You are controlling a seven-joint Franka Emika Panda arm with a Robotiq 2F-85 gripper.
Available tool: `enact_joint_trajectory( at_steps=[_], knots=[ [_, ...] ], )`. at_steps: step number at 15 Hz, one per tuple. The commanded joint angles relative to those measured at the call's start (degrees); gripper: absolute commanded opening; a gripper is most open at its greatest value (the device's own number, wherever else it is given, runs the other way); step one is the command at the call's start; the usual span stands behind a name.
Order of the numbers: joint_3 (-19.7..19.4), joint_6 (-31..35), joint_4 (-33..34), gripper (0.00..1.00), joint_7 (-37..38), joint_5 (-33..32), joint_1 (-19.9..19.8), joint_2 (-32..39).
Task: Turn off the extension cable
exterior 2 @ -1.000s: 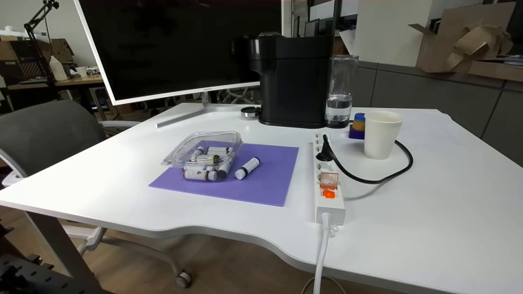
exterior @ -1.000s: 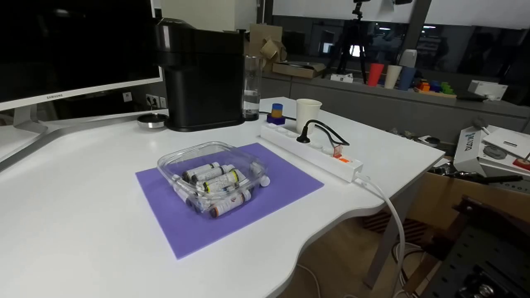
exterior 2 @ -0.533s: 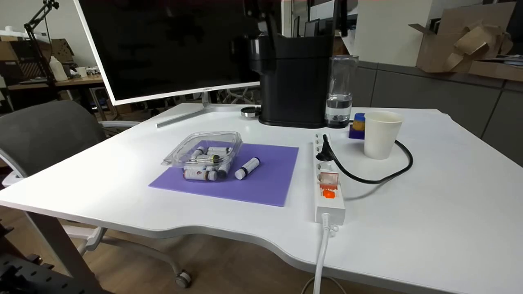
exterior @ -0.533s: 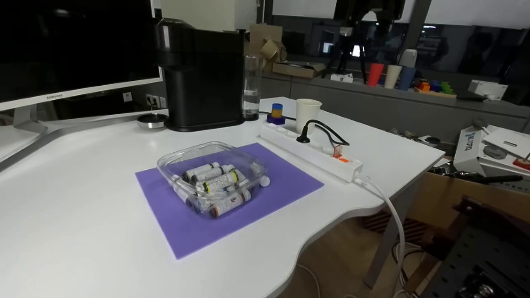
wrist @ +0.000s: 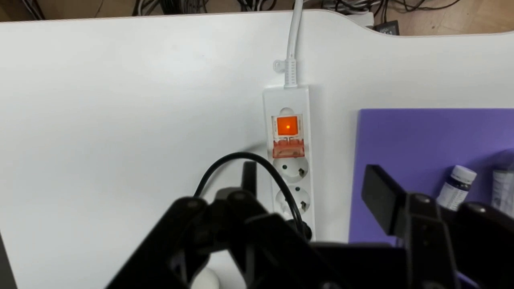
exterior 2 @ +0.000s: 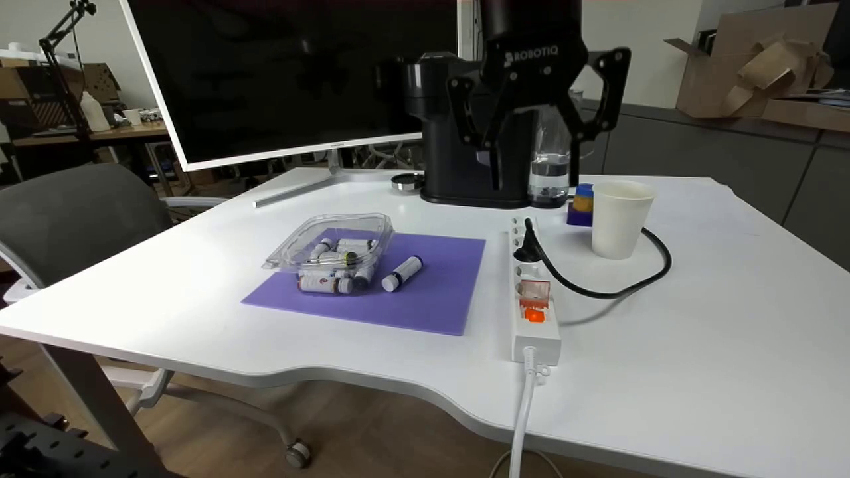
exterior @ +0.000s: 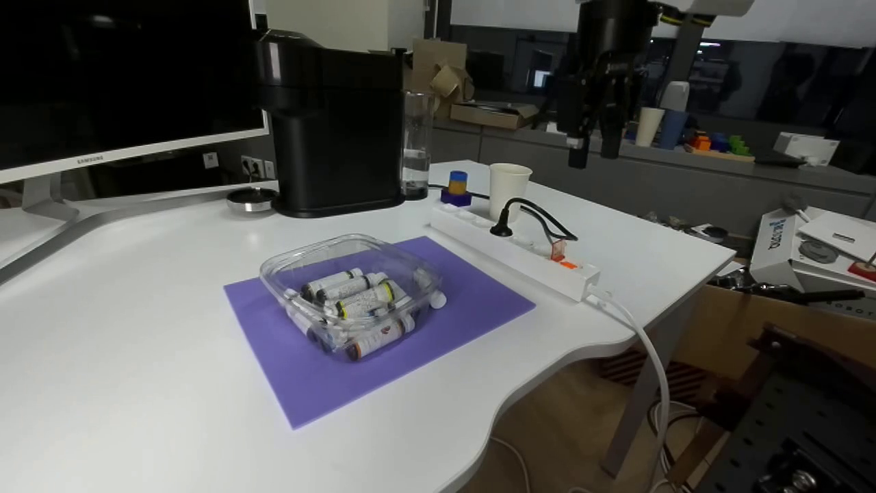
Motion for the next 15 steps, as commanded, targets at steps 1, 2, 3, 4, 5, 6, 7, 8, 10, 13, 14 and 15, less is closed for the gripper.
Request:
enact_joint_trajectory(
  at_steps=[1, 2, 3, 4, 5, 6, 7, 8, 10, 13, 14, 15],
  knots=[
    [0.3, 0.0, 3.1, 0.38, -1.9, 1.9, -1.4, 5.5],
    [0.5, 0.0, 3.6, 0.32, -2.0, 2.0, -1.7, 6.7],
    [0.6, 0.0, 4.3, 0.24, -1.9, 2.0, -1.9, 8.0],
    [0.7, -0.1, 4.9, 0.18, -1.8, 1.8, -2.1, 9.0],
    [0.8, -0.3, 5.4, 0.12, -1.8, 1.9, -2.2, 9.9],
    [1.0, -0.4, 5.9, 0.04, -1.7, 1.9, -2.4, 10.9],
    [1.2, -0.5, 6.3, 0.02, -1.7, 1.9, -2.6, 11.7],
    [1.2, -0.6, 6.7, 0.0, -1.4, 1.8, -2.7, 12.6],
    [1.4, -1.3, 7.3, 0.0, -1.2, 2.8, -3.1, 13.1],
    [1.4, 0.1, 5.8, 0.01, -0.9, 1.9, -2.9, 12.8],
    [1.5, 0.0, 5.9, 0.0, -0.9, 2.0, -3.0, 12.8],
    [1.0, 2.5, 4.5, 0.0, 0.6, 0.2, -2.4, 12.0]
  ],
)
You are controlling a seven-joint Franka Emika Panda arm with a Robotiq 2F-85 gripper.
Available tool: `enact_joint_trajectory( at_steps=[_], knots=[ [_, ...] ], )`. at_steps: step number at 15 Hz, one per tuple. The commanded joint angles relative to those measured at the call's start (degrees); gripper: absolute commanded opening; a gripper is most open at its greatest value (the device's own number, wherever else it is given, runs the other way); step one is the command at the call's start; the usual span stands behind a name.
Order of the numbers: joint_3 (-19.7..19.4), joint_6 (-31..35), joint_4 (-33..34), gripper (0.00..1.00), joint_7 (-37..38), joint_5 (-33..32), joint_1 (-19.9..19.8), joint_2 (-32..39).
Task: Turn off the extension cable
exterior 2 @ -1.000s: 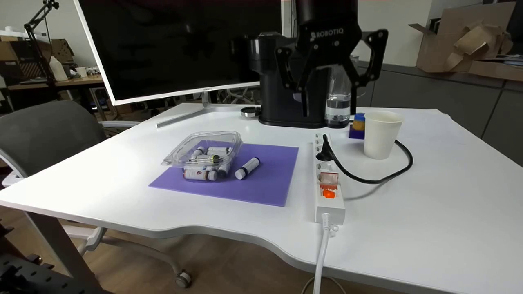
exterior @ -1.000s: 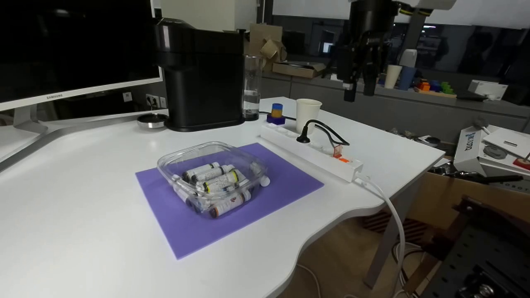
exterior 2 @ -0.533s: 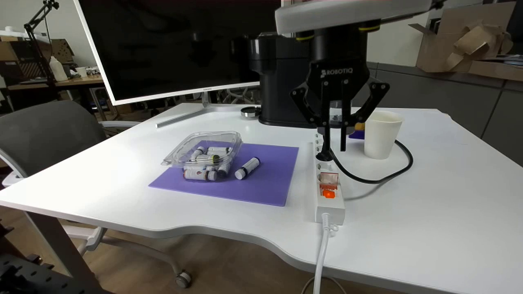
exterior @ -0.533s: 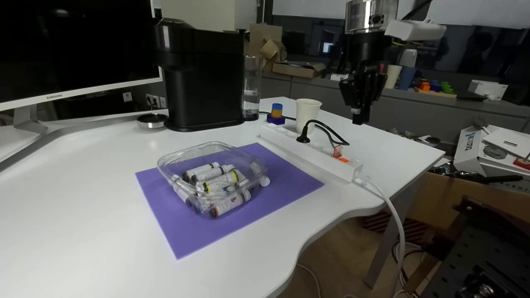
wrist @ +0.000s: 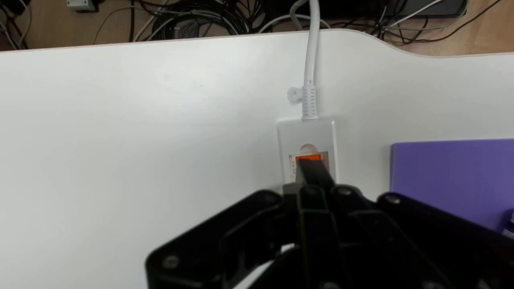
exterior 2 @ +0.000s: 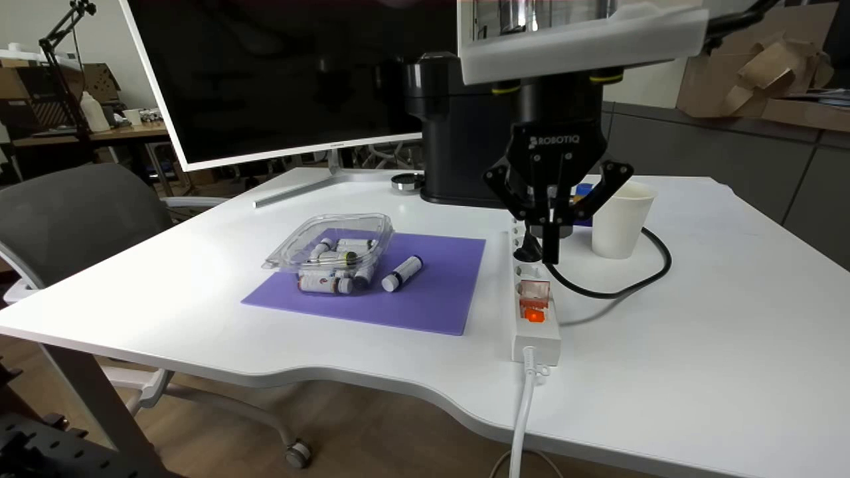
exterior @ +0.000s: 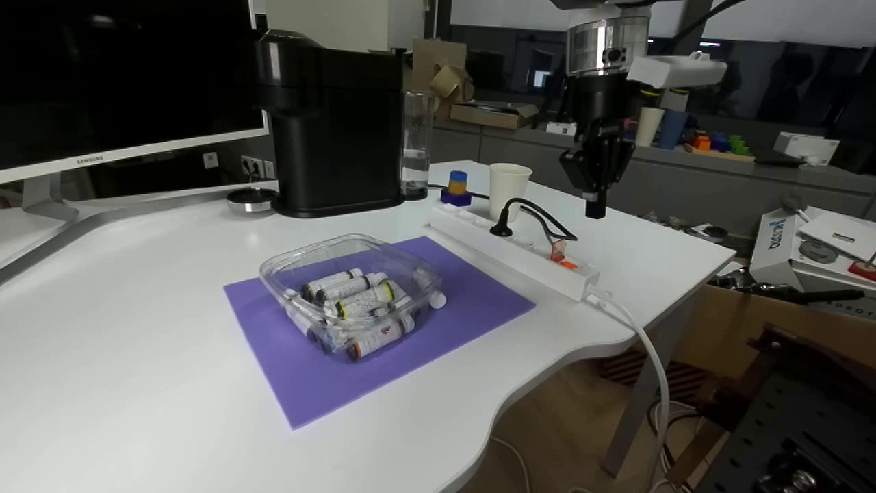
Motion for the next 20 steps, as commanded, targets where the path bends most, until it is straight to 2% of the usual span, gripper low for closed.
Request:
enact_joint_trajectory(
  at_steps=[1, 4, 9, 20],
  knots=[
    [0.2, 4.1, -2.1, 0.0, 2.0, -3.0, -0.1, -1.0],
    [0.4, 10.8, -4.4, 0.0, 1.5, -3.9, -0.2, -0.1],
    [0.8, 17.3, -6.6, 0.0, 0.7, -5.1, -0.1, 1.9],
    [1.8, 16.9, -4.5, 0.0, -3.6, -5.4, -1.3, 6.3]
  ],
)
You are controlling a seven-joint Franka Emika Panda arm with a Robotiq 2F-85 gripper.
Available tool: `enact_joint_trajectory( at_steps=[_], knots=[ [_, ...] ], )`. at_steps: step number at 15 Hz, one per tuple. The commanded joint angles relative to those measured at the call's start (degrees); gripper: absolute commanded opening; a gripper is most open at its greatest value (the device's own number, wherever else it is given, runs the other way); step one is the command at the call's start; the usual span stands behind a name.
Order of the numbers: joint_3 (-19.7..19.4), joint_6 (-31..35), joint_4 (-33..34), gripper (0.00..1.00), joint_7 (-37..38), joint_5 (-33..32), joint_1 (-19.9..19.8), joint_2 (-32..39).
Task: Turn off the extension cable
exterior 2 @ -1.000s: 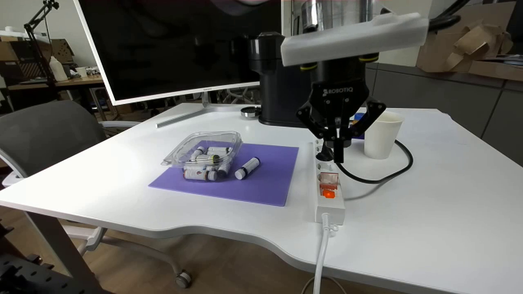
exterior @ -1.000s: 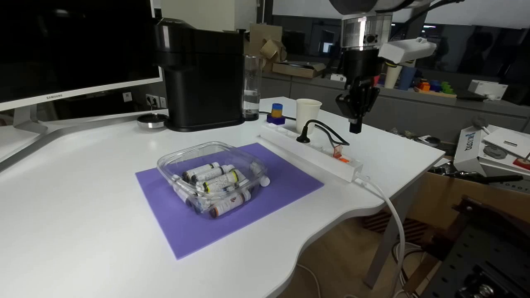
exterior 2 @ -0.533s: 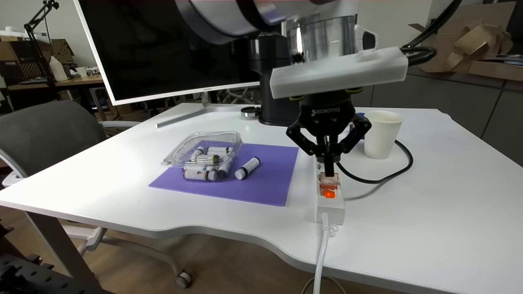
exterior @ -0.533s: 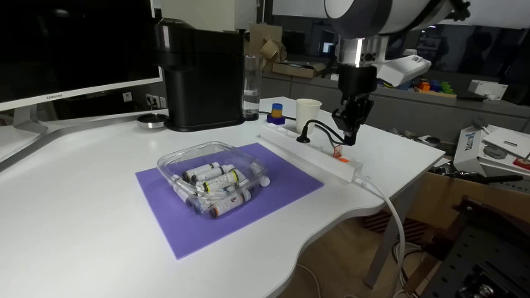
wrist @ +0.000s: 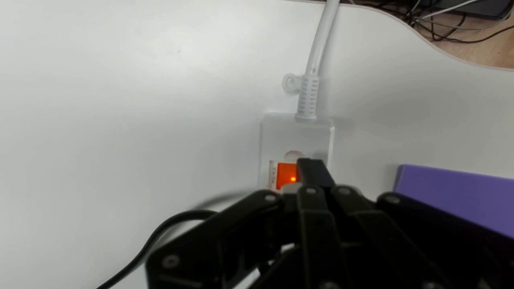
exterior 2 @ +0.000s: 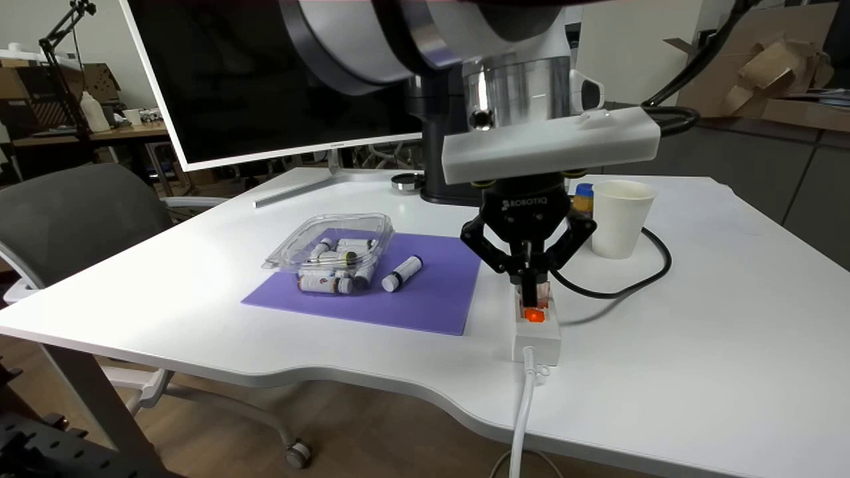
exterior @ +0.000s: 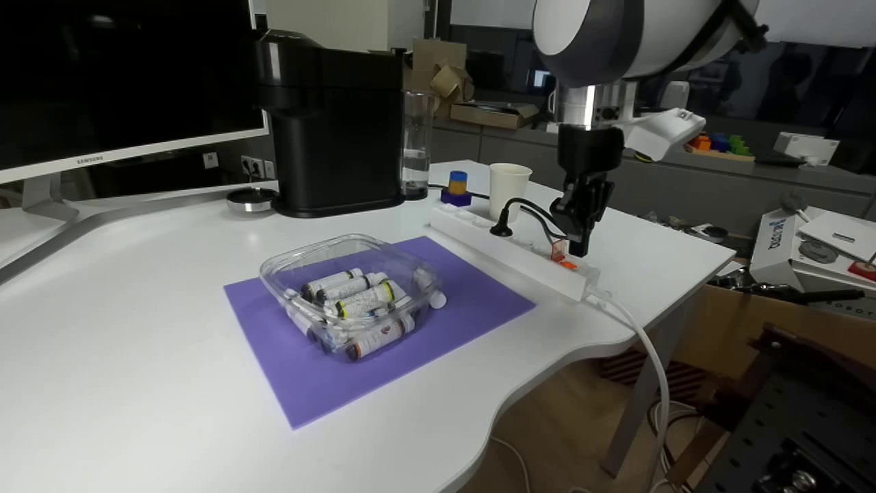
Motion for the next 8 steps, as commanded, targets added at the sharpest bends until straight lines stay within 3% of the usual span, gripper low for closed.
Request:
enact_joint_trajectory(
  at_steps=[1, 8],
  knots=[
    [0.4, -0.8, 2.2, 0.0, -0.6, -1.2, -1.1, 1.6],
    [1.0, -2.1, 5.6, 0.0, -1.4, -0.9, -1.7, 4.9]
  ],
)
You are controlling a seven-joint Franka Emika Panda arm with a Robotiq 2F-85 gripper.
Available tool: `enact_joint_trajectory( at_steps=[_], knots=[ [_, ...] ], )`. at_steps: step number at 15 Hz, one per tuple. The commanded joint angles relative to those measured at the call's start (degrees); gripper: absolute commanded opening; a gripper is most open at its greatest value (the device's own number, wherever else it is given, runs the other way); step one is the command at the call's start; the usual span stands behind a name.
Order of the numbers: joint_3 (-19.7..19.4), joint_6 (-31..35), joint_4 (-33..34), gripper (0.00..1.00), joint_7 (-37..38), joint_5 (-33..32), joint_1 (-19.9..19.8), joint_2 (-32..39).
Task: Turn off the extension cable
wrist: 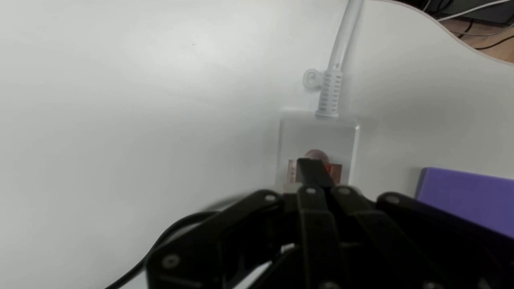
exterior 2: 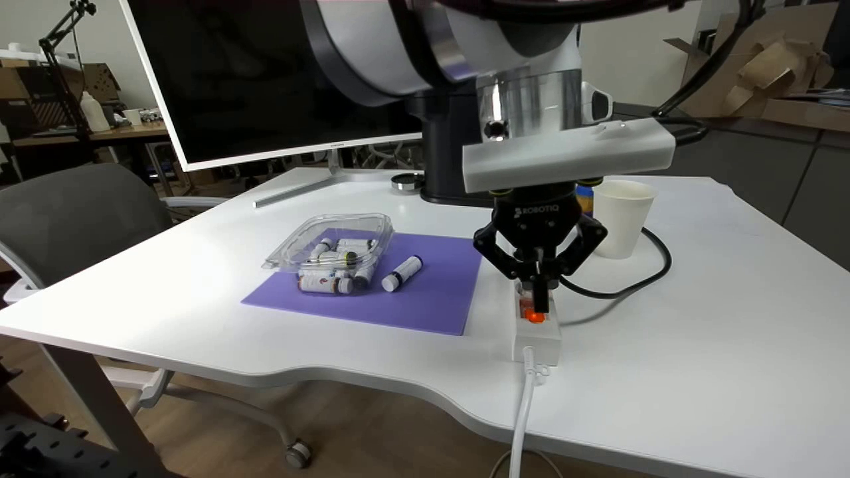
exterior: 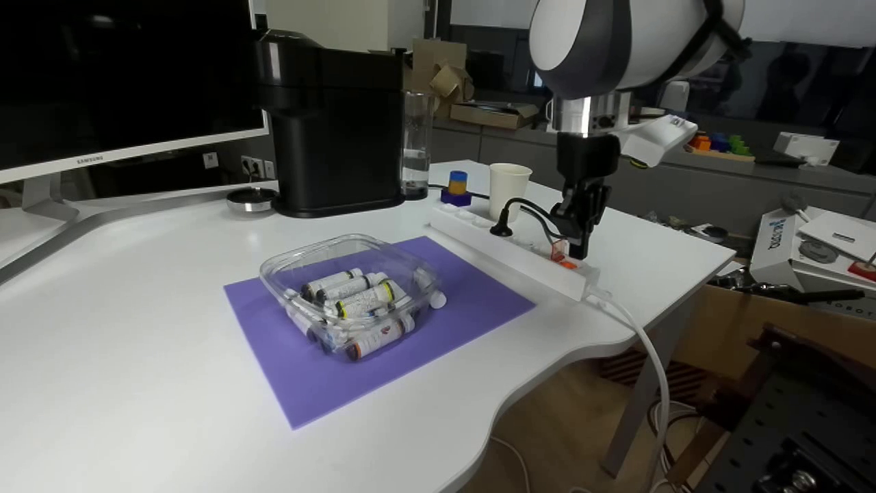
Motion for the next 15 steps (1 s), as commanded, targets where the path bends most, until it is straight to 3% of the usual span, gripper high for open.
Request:
enact_joint_trajectory(
  at_steps=[1, 8, 13, 15],
  knots=[
    [1.1, -1.6, 3.0, 0.0, -0.1, -0.8, -1.1, 2.3],
    [2.4, -1.5, 5.0, 0.0, 0.4, -0.6, -0.9, 4.5],
    [0.7, -0.6, 4.8, 0.0, 4.8, -1.9, 1.8, 6.4],
    [-1.7, 1.3, 4.3, 0.0, 10.2, -3.8, 4.6, 7.5]
  ],
)
